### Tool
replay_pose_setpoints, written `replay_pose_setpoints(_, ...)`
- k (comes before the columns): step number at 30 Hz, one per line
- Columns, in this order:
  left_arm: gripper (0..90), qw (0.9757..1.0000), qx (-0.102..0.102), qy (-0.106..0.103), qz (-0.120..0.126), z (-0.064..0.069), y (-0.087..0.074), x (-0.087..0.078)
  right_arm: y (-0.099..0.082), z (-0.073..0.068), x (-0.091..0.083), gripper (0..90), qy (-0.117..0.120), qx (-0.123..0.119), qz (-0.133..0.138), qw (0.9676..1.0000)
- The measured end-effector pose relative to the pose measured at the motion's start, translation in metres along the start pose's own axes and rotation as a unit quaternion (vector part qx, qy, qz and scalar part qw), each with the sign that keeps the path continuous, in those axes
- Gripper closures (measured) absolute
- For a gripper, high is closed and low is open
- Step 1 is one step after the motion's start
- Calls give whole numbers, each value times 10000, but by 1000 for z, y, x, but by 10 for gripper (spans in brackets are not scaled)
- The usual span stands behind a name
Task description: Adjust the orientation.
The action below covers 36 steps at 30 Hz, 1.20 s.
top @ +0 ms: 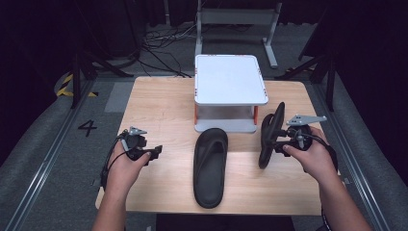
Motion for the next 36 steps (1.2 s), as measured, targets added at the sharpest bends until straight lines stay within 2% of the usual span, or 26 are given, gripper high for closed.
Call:
replay_pose_setpoints(6, 353, 10000, 0, 37, -63, -3, -5, -1, 1, 3, 18, 413, 52, -132, -222, 9997)
replay_pose_setpoints(8, 351, 10000, 5, 7, -58, 0, -4, 1, 0, 3, 21, 414, 90, -180, -159, 9997)
replay_pose_setpoints(13, 350, 9999, 137, -72, -75, 7, 2, 6, -3, 5, 12, 433, 65, -83, -153, 9998)
replay_pose_setpoints(20, 349, 9988, 409, -277, -59, 25, 20, 19, -17, 8, -11, 439, -67, 187, -124, 9997)
replay_pose_setpoints(23, 349, 9980, 510, -383, -48, 34, 27, 26, -26, 10, -21, 437, -167, 401, -167, 9989)
replay_pose_setpoints(26, 349, 9970, 608, -472, -22, 42, 35, 31, -39, 15, -31, 426, -304, 679, -290, 9968)
replay_pose_setpoints(28, 348, 9965, 652, -526, -16, 47, 39, 35, -43, 17, -32, 409, -370, 753, -365, 9958)
replay_pose_setpoints(30, 348, 9956, 727, -586, -54, 54, 43, 39, -61, 26, -32, 406, -472, 1031, -768, 9906)
replay_pose_setpoints(32, 348, 9948, 790, -646, -38, 59, 47, 42, -76, 36, -29, 433, -536, 1262, -956, 9859)
replay_pose_setpoints(34, 347, 9945, 803, -672, -17, 61, 49, 43, -80, 39, -29, 437, -510, 1341, -980, 9848)
replay_pose_setpoints(36, 345, 9940, 847, -696, -22, 62, 51, 44, -81, 40, -32, 408, -459, 1431, -804, 9854)
Point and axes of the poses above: each handheld gripper's, and its own axes: x roughly forward along the jaws, y roughly out of its top, z roughly to its right, the point moved 3 cm from there along x, roughly forward along the jaws, and after that the axes turned 13 degrees about y, right-handed, at the moved point
